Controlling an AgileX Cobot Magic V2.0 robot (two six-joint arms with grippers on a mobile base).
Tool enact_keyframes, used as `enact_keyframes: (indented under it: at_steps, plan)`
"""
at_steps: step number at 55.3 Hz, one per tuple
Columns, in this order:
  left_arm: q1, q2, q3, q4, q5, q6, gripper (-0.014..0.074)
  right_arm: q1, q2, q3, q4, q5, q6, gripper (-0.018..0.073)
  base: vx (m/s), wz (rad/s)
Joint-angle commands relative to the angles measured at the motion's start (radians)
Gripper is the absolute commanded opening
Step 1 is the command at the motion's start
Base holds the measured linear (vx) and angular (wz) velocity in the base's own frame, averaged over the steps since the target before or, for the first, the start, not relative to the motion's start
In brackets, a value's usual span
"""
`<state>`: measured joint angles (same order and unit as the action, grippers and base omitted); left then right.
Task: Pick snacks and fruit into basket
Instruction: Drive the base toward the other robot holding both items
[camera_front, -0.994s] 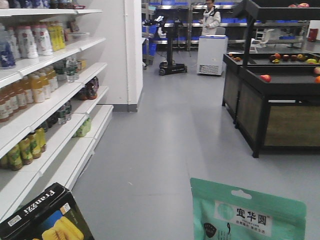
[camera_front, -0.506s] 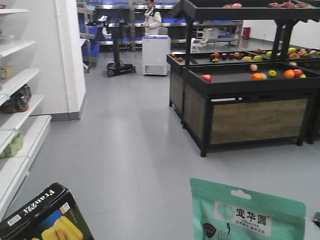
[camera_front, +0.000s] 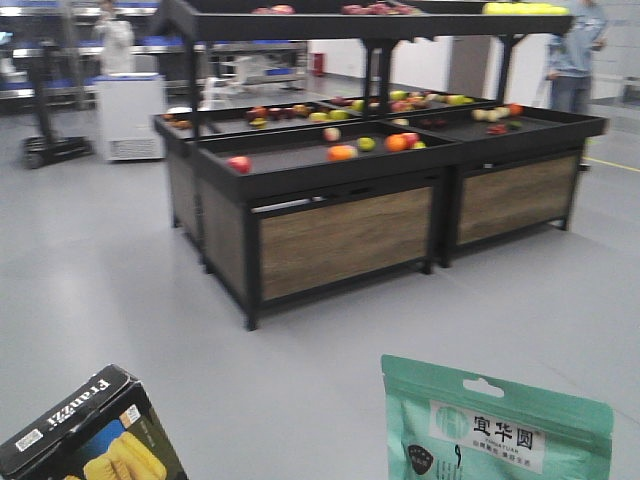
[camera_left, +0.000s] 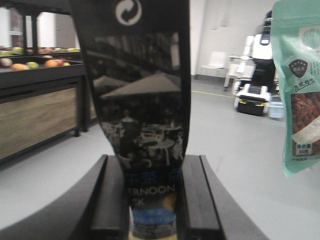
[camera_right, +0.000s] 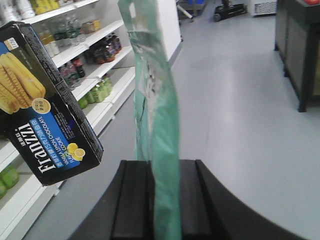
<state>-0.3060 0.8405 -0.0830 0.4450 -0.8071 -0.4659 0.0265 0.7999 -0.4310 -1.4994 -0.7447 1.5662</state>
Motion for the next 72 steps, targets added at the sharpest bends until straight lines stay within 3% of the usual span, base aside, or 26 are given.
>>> enact_keyframes:
  at_steps: [1,72]
  plan:
    - [-0.005,-0.007,-0.025,-0.027,-0.093,-0.001,0.0,-0.001,-0.008,-0.033,0.06,-0.022,-0.011,-0.0009,0.34,-0.69]
    - [-0.005,-0.007,-0.025,-0.027,-0.093,-0.001,0.0,-0.001,-0.008,-0.033,0.062,-0.025,-0.012,-0.0009,0.42,-0.56]
